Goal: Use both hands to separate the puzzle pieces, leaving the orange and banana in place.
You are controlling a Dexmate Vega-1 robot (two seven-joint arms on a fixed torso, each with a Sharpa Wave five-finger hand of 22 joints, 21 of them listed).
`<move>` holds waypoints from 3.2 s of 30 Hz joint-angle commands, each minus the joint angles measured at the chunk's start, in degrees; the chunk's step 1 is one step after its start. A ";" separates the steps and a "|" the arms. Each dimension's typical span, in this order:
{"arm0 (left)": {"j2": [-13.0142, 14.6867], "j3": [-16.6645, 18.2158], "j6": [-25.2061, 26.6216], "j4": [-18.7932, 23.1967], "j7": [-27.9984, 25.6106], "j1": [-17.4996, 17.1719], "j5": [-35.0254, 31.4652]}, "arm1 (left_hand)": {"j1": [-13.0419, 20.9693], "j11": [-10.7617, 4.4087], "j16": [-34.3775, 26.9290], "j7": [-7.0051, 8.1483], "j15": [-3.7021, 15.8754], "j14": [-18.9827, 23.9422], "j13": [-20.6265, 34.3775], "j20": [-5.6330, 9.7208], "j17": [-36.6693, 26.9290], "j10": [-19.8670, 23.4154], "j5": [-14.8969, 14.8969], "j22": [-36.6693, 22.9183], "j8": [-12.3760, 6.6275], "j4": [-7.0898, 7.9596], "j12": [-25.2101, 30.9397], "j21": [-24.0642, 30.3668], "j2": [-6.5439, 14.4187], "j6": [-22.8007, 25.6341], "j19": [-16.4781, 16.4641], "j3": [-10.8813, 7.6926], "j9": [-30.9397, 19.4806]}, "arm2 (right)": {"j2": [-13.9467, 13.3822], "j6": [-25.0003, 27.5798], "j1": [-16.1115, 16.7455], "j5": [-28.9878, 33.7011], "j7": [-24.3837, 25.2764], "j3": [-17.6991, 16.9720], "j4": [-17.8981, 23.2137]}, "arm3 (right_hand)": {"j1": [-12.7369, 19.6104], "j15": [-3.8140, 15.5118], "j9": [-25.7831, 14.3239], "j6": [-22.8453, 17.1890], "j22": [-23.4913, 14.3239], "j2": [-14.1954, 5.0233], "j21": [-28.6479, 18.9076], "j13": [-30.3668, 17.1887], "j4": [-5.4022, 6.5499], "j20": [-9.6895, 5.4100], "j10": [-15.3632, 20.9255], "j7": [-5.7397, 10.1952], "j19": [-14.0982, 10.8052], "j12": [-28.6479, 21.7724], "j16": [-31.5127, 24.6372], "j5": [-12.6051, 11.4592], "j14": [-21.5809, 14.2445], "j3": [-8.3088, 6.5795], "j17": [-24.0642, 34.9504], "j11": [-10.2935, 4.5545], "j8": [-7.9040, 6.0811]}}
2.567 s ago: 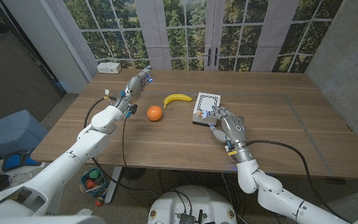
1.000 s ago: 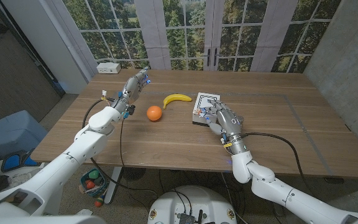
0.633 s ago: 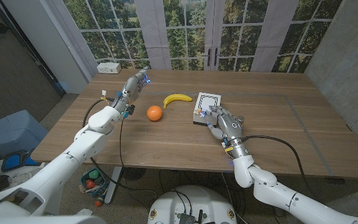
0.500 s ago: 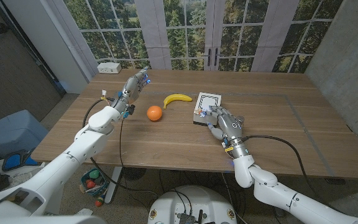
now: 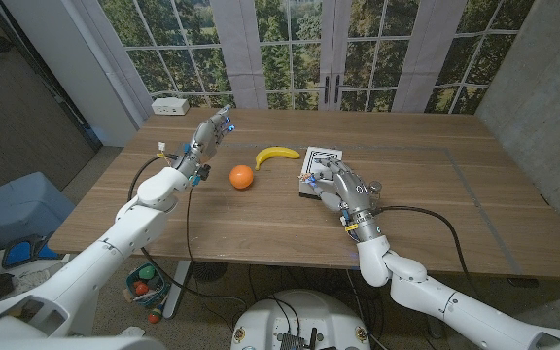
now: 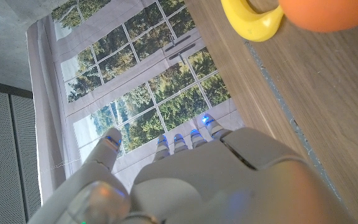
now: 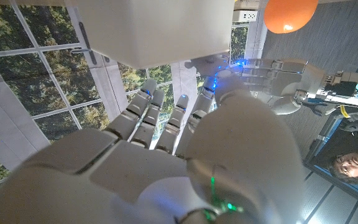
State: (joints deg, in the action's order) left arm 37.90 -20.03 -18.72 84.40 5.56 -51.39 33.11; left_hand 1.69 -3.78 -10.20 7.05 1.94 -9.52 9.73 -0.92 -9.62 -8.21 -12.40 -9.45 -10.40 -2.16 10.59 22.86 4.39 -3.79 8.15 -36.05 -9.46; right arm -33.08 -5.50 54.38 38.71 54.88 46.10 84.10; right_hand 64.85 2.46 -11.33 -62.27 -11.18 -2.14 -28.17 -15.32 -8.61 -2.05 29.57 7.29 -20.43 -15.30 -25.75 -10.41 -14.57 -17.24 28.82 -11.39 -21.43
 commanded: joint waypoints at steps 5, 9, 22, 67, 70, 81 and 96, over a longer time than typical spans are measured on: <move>-0.05 0.27 -0.62 -0.13 -0.06 -0.50 0.18 | -0.34 0.07 -0.03 0.35 0.80 -0.85 0.09 -0.02 -0.06 -0.41 0.28 -0.27 0.17 -0.34 -0.04 -0.19 0.62 0.35 -0.14 0.15 -0.22 | 0.26 -3.61 -1.00 -0.03 1.60 -0.95 0.09 | 0.51 9.47 -0.09 -0.82 -0.17 -1.52 -0.31 -0.43 0.40 -0.21 1.75 -0.17 0.75 -0.80 -1.07 -0.04 -0.88 0.52 0.80 -0.10 -0.32; -0.30 0.07 -1.00 -0.57 0.28 -0.16 0.05 | -0.32 0.10 -0.03 0.35 0.72 -0.83 0.10 -0.01 -0.06 -0.43 0.29 -0.27 0.17 -0.39 -0.04 -0.30 0.63 0.34 -0.20 0.16 -0.22 | -0.65 -3.14 -0.12 0.50 1.88 -1.83 2.08 | 0.55 9.57 -0.14 -0.99 -0.19 -1.78 -0.34 -0.51 0.43 -0.29 2.13 -0.10 0.90 -0.96 -1.28 -0.05 -0.98 0.63 0.97 -0.02 -0.40; -0.94 -0.11 -2.32 -1.34 0.74 0.07 -0.07 | -0.21 0.10 0.01 0.34 0.70 -0.84 0.09 -0.04 -0.04 -0.42 0.30 -0.28 0.17 -0.61 -0.01 -0.73 0.69 0.30 -0.38 0.20 -0.22 | -4.60 -4.10 3.33 2.80 2.39 -5.16 10.61 | 0.89 9.73 -0.31 -1.07 -0.22 -2.20 -0.47 -0.84 0.32 -0.71 3.06 0.11 1.34 -1.37 -1.79 -0.23 -1.18 1.11 1.45 -0.19 -0.49; 1.54 -0.26 -9.36 3.19 -8.98 -1.86 -18.33 | 7.18 -0.82 0.36 5.32 -0.67 1.62 0.24 -0.82 -0.09 1.88 1.91 -0.35 -0.59 -8.62 -0.04 -4.25 -2.56 6.24 -6.89 -0.52 -0.47 | -5.72 -6.56 8.30 2.00 -2.03 -13.16 19.21 | 0.61 9.67 -0.58 -2.12 -0.18 -2.16 -1.01 -1.41 0.42 -0.67 3.79 0.79 1.41 -1.56 -0.48 -1.13 -2.05 1.51 0.36 -0.28 -1.18; 2.22 -0.19 -8.88 4.44 -9.84 -2.16 -20.19 | 7.80 -1.03 0.37 5.34 -0.90 1.22 0.27 -1.24 -0.12 1.37 1.99 -0.37 -0.53 -8.66 -0.14 -4.65 -2.82 5.99 -6.69 -0.61 -0.50 | -5.59 -6.83 8.46 1.71 -2.35 -13.49 19.66 | 0.65 9.72 -0.58 -2.17 -0.17 -2.14 -1.05 -1.43 0.39 -0.59 3.88 0.80 1.37 -1.58 -0.39 -1.19 -2.15 1.50 0.27 -0.28 -1.21; 4.16 0.42 -5.75 10.25 -13.83 -4.04 -26.94 | 10.27 -0.19 -0.01 5.31 -2.91 1.03 0.35 -2.64 -0.19 0.17 2.19 -0.45 -0.42 -8.67 -0.03 -5.56 -3.85 4.78 -7.59 -0.90 -0.62 | -4.13 -8.23 8.56 -0.25 -3.60 -14.49 20.28 | 0.40 9.59 -0.58 -2.18 -0.13 -1.97 -1.18 -1.53 0.45 -0.54 4.20 0.90 1.32 -1.63 -0.06 -1.33 -2.48 1.61 -0.03 -0.30 -1.26; 6.80 0.75 -1.44 16.39 -17.40 -5.33 -36.57 | 14.05 0.15 -0.29 5.11 -5.37 0.85 0.46 -3.63 -0.29 -1.05 0.95 -0.50 -1.00 -8.59 0.32 -6.80 -8.54 4.34 -9.85 0.46 -0.82 | -0.80 -11.94 7.09 -3.66 -5.02 -14.46 18.10 | 0.41 9.76 -0.56 -2.27 -0.08 -1.88 -1.35 -1.65 0.37 -0.53 4.98 0.33 1.28 -1.79 0.22 -1.55 -2.91 1.70 -0.28 -0.31 -1.37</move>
State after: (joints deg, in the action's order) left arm 43.04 -19.62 -23.26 96.24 -8.43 -55.63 4.21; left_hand 15.16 -3.47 -9.99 12.18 -3.10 -8.98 10.02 -4.56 -9.75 -9.14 -10.64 -9.77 -10.80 -10.80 10.37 16.26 -2.64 0.08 -0.49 -36.14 -10.02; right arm -36.34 -14.83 62.67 37.48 50.94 31.66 103.96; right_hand 65.67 2.36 -11.61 -64.18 -11.19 -4.00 -29.25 -16.73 -8.15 -2.25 34.10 7.79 -19.22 -16.57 -25.63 -11.51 -17.12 -15.81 28.38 -11.67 -22.47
